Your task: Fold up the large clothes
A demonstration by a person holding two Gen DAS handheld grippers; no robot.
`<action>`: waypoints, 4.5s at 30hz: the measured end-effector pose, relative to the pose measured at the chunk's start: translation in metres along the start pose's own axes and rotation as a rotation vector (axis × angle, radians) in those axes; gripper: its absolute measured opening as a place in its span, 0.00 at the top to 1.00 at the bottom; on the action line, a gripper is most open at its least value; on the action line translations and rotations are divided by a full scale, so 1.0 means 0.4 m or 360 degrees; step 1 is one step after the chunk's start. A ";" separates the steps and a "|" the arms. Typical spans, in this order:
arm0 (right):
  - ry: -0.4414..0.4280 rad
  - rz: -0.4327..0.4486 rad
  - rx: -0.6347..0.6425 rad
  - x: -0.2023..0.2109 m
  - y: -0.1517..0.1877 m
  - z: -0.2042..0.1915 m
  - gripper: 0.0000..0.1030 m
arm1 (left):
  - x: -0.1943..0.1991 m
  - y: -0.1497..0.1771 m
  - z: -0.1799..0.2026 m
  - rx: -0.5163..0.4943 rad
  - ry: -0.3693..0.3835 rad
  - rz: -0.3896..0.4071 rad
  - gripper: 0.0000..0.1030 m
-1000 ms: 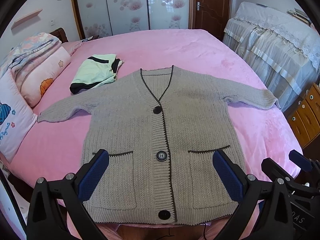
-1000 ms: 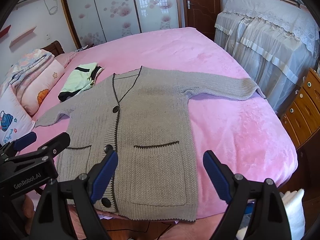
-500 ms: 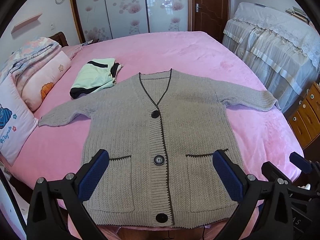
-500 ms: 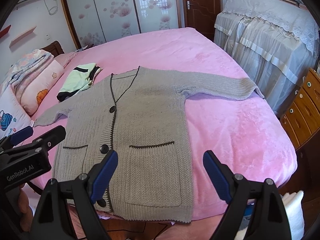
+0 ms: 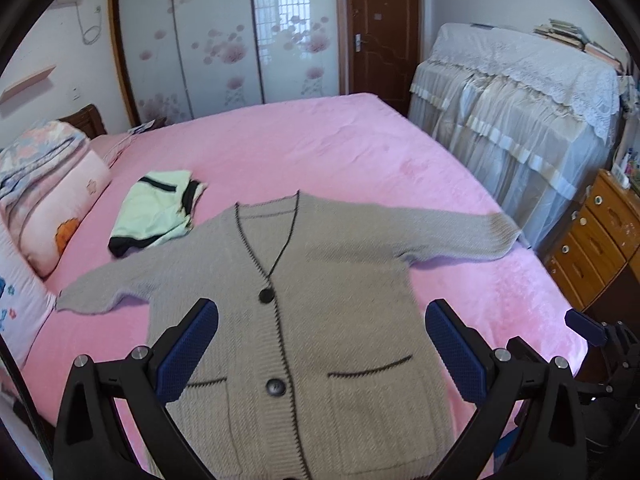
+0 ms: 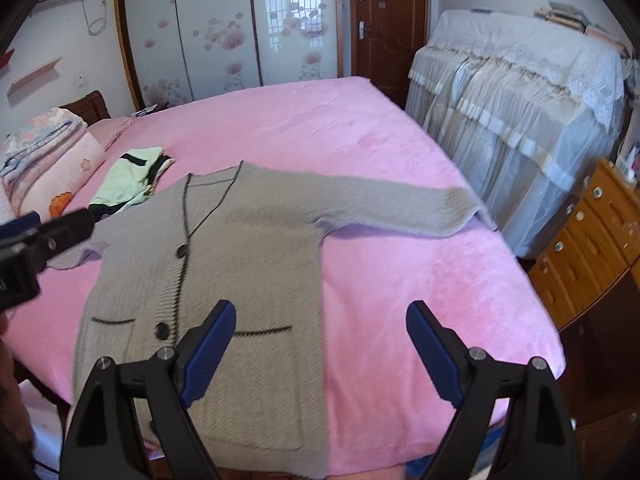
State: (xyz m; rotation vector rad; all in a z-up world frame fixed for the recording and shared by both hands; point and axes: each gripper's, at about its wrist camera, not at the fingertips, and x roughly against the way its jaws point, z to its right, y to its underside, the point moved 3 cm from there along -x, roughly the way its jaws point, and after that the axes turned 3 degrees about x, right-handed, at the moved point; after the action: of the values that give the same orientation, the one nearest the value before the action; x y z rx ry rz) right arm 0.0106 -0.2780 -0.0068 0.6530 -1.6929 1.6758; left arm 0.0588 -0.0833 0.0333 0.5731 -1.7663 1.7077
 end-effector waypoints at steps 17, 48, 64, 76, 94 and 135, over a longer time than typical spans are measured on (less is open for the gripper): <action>0.0142 0.0287 -0.0085 0.026 -0.200 0.195 0.15 | -0.092 -0.206 0.194 -0.0210 0.0204 0.0119 0.00; -0.0017 -0.0246 -0.0971 -0.665 -0.158 0.722 0.37 | -0.868 -0.166 0.467 -0.0282 0.0084 -0.0144 0.00; 0.0104 -0.0023 -0.0642 -0.664 -0.277 0.521 0.91 | -0.804 -0.117 0.305 -0.0281 0.0094 -0.0196 0.00; -0.0346 -0.0048 -0.0009 -0.653 -0.330 -0.174 0.87 | -0.682 -0.079 -0.213 0.0063 -0.0105 -0.0192 0.00; -0.0375 -0.0236 -0.0115 -0.536 -0.077 -0.120 0.53 | -0.782 0.022 -0.121 -0.0008 0.0269 -0.0424 0.00; -0.0268 -0.0322 -0.0572 -0.827 -0.119 0.013 0.54 | -0.684 -0.520 -0.075 0.0071 0.0254 -0.0013 0.92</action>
State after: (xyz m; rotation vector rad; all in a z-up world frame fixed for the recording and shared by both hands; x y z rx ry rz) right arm 0.2631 -0.3187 -0.2217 0.7759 -1.9130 1.1655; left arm 0.4014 -0.0975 -0.0032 0.4489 -1.6159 1.7409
